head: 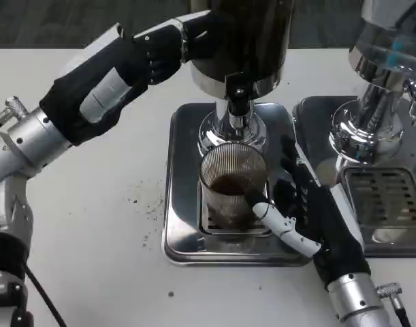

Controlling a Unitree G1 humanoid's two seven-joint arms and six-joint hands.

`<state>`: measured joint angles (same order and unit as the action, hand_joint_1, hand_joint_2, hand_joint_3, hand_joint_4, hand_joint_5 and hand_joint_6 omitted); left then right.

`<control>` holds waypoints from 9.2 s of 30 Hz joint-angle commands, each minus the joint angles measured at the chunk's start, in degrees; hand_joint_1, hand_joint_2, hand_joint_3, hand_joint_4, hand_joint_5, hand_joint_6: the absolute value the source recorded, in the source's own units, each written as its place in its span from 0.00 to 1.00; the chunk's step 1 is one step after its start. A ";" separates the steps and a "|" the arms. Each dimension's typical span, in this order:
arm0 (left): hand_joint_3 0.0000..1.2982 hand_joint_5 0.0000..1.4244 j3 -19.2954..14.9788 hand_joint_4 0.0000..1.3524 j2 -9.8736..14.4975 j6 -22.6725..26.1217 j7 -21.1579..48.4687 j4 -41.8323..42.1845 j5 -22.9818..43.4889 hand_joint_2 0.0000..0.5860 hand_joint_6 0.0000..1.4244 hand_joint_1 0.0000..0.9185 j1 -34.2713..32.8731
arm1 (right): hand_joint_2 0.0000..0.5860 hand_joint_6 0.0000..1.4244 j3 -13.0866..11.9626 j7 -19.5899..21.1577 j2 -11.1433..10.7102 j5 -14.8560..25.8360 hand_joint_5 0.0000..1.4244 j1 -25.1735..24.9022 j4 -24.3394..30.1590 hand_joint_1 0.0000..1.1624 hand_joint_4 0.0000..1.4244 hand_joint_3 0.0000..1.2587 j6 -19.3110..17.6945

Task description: Grasp the cup under the faucet to collect the drink, then remove the cup.

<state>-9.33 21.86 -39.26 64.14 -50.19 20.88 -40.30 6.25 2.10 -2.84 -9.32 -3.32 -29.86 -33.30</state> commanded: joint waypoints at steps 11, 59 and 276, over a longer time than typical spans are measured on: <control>0.15 0.04 -4.13 0.07 2.90 3.62 -3.58 0.15 0.07 0.08 0.02 0.00 7.76 | 0.38 0.09 -0.19 -0.59 -0.13 0.21 0.02 -1.06 -1.07 0.49 0.00 0.02 -0.75; 0.22 0.07 -3.92 0.12 4.31 5.15 -7.06 -2.77 -2.47 0.11 0.03 0.00 14.83 | 0.34 0.04 1.74 -1.14 -4.09 -5.15 0.00 -0.62 -0.11 0.54 0.00 0.00 0.89; 0.09 0.00 5.80 0.00 25.21 -42.20 -25.61 27.54 -16.77 0.20 0.00 0.00 42.65 | 0.18 0.93 1.00 24.94 -1.01 -20.13 0.66 34.00 40.96 0.84 0.54 0.58 -6.49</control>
<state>-2.86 45.51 -80.13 40.26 -23.36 5.88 2.07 7.43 26.82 -4.39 -30.08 30.70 8.78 -36.88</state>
